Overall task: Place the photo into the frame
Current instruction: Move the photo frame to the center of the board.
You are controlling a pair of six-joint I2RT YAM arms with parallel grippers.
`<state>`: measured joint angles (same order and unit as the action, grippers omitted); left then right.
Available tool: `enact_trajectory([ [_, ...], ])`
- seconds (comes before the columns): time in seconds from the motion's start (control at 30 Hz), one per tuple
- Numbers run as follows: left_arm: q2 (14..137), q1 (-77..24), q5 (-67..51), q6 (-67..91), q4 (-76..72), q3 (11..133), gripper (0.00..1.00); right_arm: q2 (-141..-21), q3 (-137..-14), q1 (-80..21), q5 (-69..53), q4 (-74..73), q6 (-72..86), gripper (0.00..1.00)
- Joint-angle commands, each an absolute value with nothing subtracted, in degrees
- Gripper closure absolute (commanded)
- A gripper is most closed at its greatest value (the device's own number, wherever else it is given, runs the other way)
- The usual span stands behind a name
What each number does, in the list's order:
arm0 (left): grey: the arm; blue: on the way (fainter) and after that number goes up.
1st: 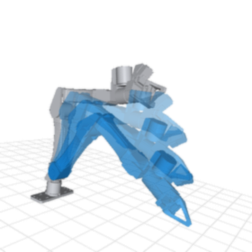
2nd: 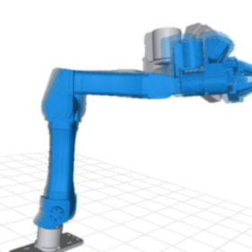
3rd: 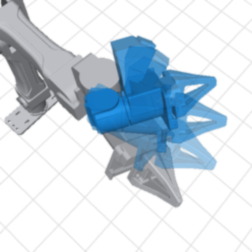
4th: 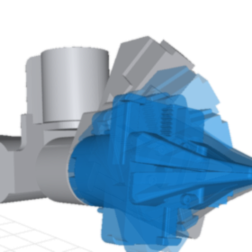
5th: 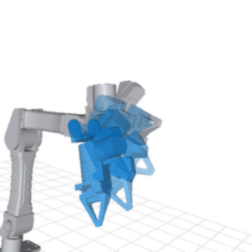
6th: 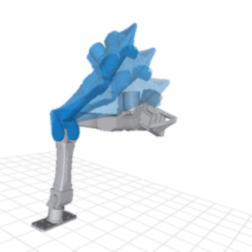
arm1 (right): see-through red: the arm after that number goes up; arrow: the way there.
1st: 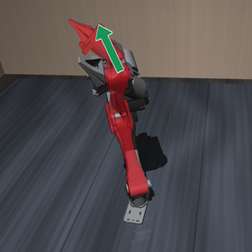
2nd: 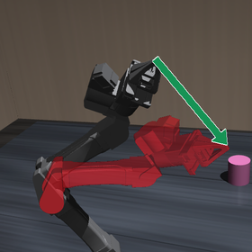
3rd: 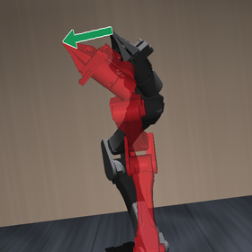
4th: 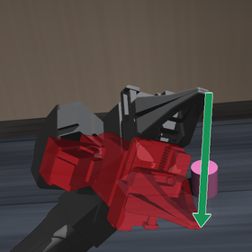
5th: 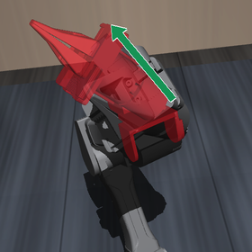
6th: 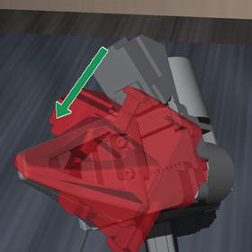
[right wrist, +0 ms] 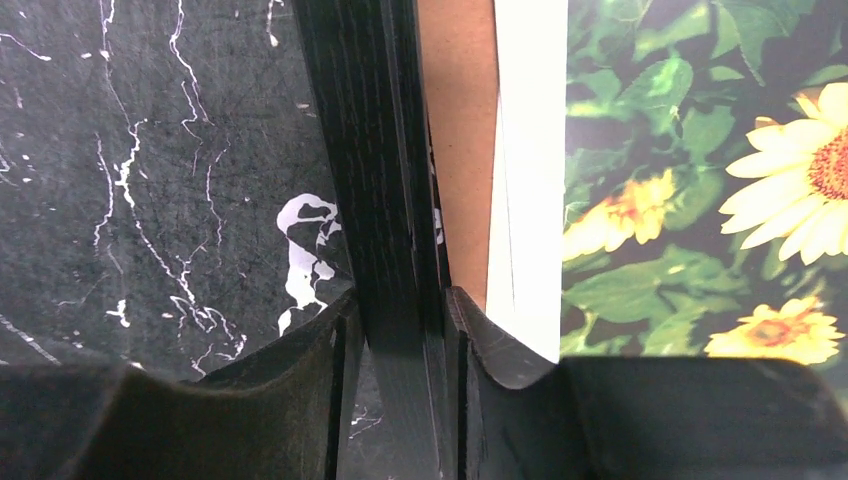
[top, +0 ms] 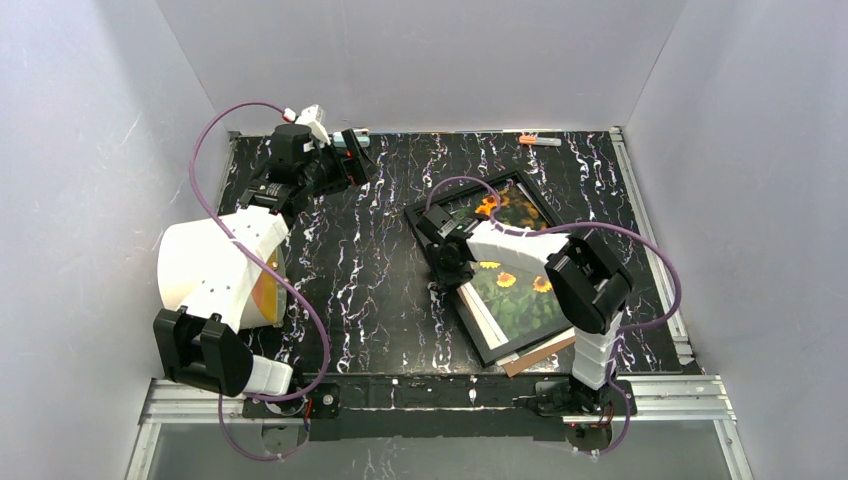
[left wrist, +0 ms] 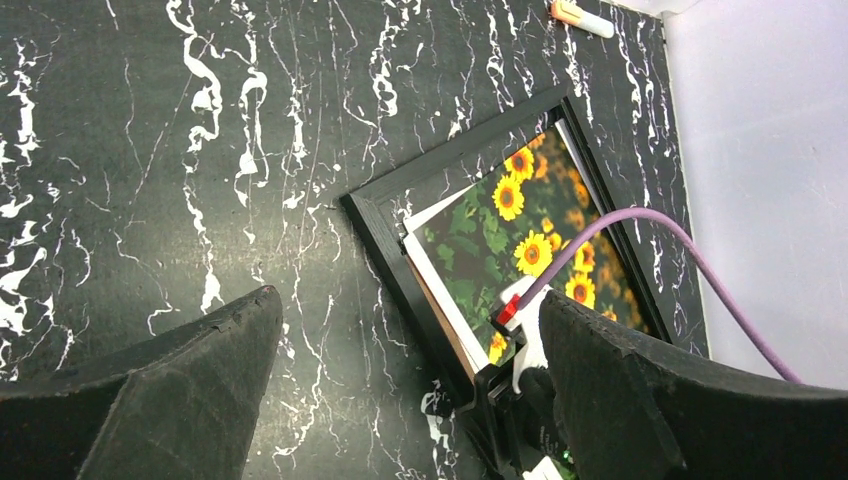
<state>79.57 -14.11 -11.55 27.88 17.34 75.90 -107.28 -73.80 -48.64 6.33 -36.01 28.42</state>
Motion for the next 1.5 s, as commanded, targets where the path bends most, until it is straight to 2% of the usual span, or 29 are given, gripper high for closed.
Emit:
enact_trajectory([
  [0.0,76.7,-14.2,-9.0,27.0,19.3,77.4,0.02,-109.7,-77.3,-51.5,11.1,-36.7,28.7,0.60],
  [0.13,75.8,-14.2,-7.2,27.1,20.5,78.3,0.02,-111.0,-82.2,-52.6,12.7,-36.8,28.5,0.71],
  [0.23,75.3,-14.2,-3.3,27.7,22.3,80.5,0.01,-113.2,-88.1,-53.0,10.8,-36.9,27.9,0.75],
  [0.47,73.8,-14.2,7.2,28.1,26.7,85.8,0.02,-123.6,-107.6,-55.8,9.6,-41.3,32.2,0.78],
  [0.67,73.8,-14.2,9.3,27.7,29.8,89.3,0.02,-132.0,-119.1,-56.3,7.4,-42.7,43.2,0.78],
  [0.93,74.2,-14.2,9.3,28.2,32.9,91.0,0.02,-141.5,-130.6,-56.3,13.9,-40.8,53.9,0.78],
  [1.07,74.7,-14.2,8.7,28.0,34.8,91.9,0.02,-143.6,-131.2,-56.1,10.1,-32.3,54.8,0.66],
  [1.23,74.7,-14.2,8.0,27.3,36.3,92.3,0.02,-142.3,-133.1,-54.7,5.0,-30.9,51.5,0.38],
  [1.3,74.6,-14.2,6.4,26.8,36.3,92.1,0.02,-137.9,-129.4,-52.8,4.7,-32.2,51.5,0.29],
  [1.47,74.5,-14.2,-1.4,25.5,34.4,88.9,0.02,-120.0,-108.8,-44.8,-0.9,-26.1,47.8,0.21],
])
